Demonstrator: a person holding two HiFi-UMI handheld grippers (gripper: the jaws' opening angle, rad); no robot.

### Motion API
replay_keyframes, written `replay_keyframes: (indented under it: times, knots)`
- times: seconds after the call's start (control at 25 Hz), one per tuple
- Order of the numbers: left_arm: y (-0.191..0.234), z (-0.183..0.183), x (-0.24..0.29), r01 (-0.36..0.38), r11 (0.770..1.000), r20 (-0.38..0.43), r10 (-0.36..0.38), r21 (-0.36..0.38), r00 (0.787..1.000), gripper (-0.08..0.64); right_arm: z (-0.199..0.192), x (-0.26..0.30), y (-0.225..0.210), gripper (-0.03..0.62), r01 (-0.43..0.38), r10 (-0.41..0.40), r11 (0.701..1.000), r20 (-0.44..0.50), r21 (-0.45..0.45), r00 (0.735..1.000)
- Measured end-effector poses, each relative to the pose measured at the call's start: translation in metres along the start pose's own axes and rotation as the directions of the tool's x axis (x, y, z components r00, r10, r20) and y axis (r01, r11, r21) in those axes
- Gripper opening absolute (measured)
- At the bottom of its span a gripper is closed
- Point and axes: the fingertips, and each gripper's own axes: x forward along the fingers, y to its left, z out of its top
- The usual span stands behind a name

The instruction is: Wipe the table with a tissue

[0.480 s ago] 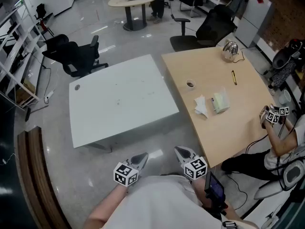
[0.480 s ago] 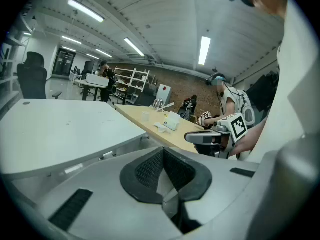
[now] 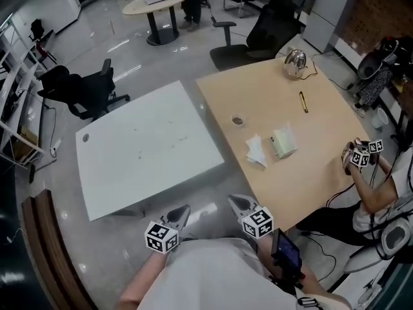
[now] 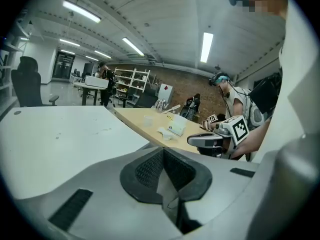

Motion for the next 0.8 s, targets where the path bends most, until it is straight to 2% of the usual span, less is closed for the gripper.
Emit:
replay_keyframes:
  times: [0.2,0.48,0.64,0.8]
  knots:
    - [0.006,0.003,0.01,0.025,1.0,-0.023,-0.025,-0.003,0.999,0.006,0.0,0.004,-0.015,0.018,0.035,-0.035,0.999,-0.019,0.02,0.999]
    - [0.038,0.006,0.02,0.095,0.995,-0.061,-0.094,0.01,0.994,0.006,0.022,0.025,-0.03,0.018,0.11,-0.113,0.991,0.04,0.072,0.993]
    - [0.067,0.023,0.028,0.123,0.992,-0.046,-0.122,0.019,0.992,0.006,0.027,0.046,-0.036,0.018,0.157,-0.158,0.986,0.014,0.054,0.987]
    - [0.084,0.04,0.038,0.19,0.981,-0.049,-0.188,0.045,0.981,0.006,0.03,0.056,-0.042,0.018,0.23,-0.229,0.973,-0.023,0.037,0.973]
